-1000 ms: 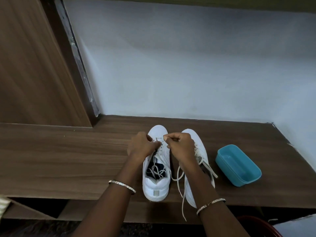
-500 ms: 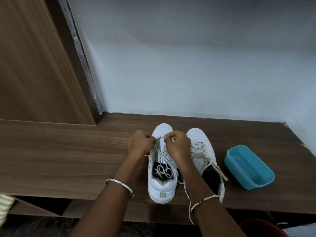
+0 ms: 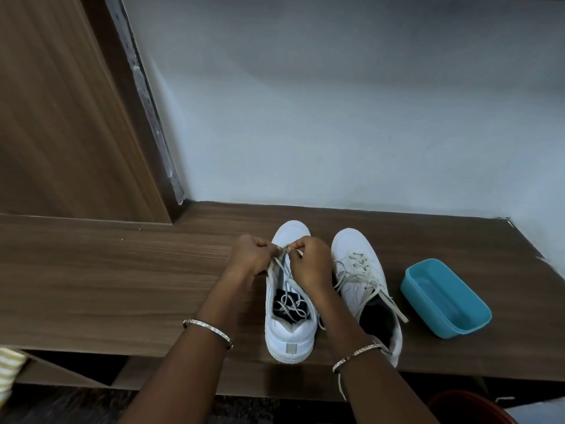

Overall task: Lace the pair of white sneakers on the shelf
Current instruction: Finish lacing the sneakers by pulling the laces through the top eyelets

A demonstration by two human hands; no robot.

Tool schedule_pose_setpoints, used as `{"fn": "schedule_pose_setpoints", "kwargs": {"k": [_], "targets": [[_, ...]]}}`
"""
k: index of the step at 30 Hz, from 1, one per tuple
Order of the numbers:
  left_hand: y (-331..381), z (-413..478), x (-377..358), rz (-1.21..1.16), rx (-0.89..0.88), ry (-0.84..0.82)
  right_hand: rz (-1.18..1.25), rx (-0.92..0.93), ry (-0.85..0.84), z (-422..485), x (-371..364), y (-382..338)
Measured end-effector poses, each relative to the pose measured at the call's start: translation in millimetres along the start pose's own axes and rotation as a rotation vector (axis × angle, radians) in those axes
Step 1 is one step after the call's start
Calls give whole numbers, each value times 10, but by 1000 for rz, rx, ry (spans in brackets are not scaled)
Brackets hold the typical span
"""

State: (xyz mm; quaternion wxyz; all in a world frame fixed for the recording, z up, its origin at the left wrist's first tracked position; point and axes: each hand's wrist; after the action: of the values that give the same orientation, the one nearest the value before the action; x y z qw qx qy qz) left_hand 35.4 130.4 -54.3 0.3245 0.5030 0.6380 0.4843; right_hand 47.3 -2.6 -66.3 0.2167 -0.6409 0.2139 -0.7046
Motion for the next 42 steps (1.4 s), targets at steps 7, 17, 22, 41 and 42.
{"fn": "schedule_pose_setpoints", "kwargs": {"k": [7,17,22,41,42], "targets": [[-85,29,36,-57,-89,-16,229,-107,31,-21,-1,24],[-95,28,-15,117,-236,49,339,-148,-47,22,59,58],[-40,74,-13,154,-227,179,367,-156,-80,5,156,73],[904,-574,677,-150,-464,-38,599,-116,-199,-65,1542,137],[954,-644,569,-14,-516,-121,612,-94,-208,-91,1575,49]]}}
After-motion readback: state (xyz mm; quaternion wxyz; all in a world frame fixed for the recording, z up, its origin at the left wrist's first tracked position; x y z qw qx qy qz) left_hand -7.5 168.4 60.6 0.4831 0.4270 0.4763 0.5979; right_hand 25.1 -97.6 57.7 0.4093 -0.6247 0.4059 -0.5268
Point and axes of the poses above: each hand's wrist, its own z-axis towards the middle knuckle, its own x-axis out of the back of the hand, y = z × x, and after that the axes turned 12 degrees about -z, right-handed
